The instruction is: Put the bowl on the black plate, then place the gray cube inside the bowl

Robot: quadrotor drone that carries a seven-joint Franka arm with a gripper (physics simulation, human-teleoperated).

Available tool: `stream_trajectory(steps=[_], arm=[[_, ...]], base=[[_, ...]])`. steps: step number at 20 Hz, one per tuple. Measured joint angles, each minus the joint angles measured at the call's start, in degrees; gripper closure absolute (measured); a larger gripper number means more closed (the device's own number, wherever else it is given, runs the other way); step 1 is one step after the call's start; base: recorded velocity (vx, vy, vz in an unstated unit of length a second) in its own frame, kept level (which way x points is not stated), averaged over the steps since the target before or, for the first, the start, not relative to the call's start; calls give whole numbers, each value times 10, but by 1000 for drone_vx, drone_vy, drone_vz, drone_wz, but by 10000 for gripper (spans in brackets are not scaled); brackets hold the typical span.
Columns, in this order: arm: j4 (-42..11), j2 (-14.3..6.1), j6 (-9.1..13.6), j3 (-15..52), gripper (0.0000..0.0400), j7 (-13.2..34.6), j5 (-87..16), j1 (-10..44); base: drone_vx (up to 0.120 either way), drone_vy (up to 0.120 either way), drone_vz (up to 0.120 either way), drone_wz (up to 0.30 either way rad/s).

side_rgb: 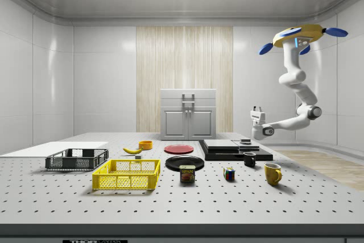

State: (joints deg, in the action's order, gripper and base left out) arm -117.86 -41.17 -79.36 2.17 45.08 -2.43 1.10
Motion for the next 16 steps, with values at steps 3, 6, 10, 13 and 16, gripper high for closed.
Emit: stream_trajectory(steps=[3,6,10,13,16], arm=[[-2,-1,-1,12,0,2,-17,4],[-5,-3,-3,33,0,6,-46,10],[-16,-6,-6,81,0,16,-115,25],[-38,-12,-11,143,0,29,-204,45],[-88,-23,-18,232,0,52,-336,77]], base=[[120,-27,0,0],[120,-120,0,0],[120,-120,0,0],[120,-120,0,0],[120,-120,-13,0]])
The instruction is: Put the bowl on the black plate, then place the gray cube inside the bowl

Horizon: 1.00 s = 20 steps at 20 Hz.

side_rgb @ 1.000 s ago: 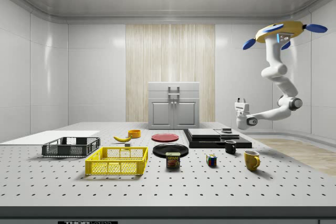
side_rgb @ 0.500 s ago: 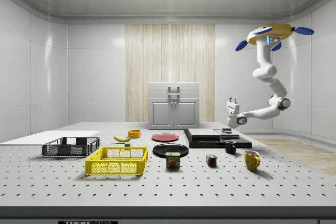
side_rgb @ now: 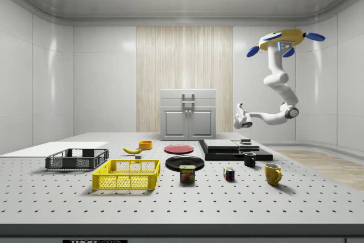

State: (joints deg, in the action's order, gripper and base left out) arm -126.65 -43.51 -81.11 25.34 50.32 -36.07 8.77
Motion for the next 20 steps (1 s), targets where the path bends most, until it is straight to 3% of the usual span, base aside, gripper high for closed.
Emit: stream_trajectory(steps=[5,7,10,15,20], arm=[[-165,-37,-5,181,0,83,-309,89],[-238,-53,7,245,0,133,-435,141],[-318,-77,42,322,0,209,-587,233],[-375,-112,105,400,0,304,-721,369],[-389,-140,136,437,0,354,-765,446]], base=[[120,-120,-120,0],[120,-120,-120,0],[120,-120,-120,0],[120,-120,-120,0],[120,-120,-120,0]])
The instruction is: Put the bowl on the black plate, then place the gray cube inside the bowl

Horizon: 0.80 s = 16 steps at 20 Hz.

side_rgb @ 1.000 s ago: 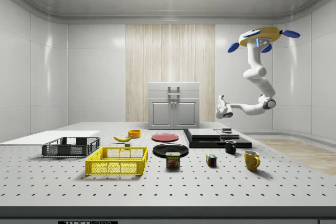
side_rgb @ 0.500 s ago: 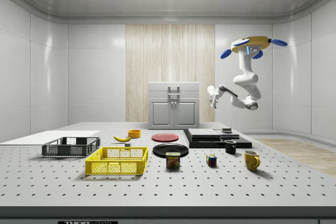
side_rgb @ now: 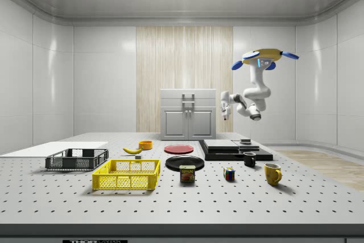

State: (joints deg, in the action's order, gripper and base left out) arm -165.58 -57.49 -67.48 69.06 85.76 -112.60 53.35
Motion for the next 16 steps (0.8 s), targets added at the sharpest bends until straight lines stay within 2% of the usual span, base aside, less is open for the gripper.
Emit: stream_trajectory(steps=[6,8,10,16], arm=[[-3,-25,7,21,0,29,-10,42],[-4,-33,5,26,0,35,-10,50],[-3,-40,2,30,0,39,-8,56],[-2,-59,-10,39,0,50,-1,69]], base=[[120,-120,-120,0],[120,-120,-120,0],[120,0,-120,0],[120,-120,-120,0]])
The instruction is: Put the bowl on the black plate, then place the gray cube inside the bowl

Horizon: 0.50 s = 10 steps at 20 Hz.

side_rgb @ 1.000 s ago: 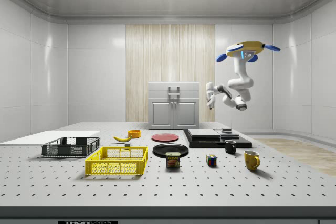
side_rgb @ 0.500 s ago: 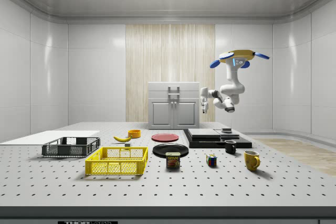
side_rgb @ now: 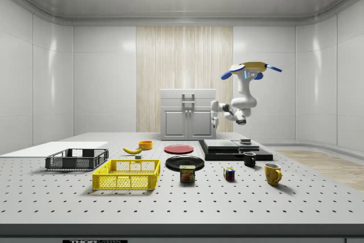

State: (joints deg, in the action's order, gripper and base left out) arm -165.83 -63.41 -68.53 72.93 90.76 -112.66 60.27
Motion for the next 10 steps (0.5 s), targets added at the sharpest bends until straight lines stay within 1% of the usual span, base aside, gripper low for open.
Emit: stream_trajectory(steps=[2,3,9,10], arm=[[0,-6,-5,2,0,3,3,3],[1,-9,-7,4,0,4,4,5],[2,-27,-23,10,0,11,14,12],[2,-30,-25,11,0,12,15,13]], base=[[120,-120,-120,0],[120,-40,0,0],[120,0,0,0],[120,0,-80,0]])
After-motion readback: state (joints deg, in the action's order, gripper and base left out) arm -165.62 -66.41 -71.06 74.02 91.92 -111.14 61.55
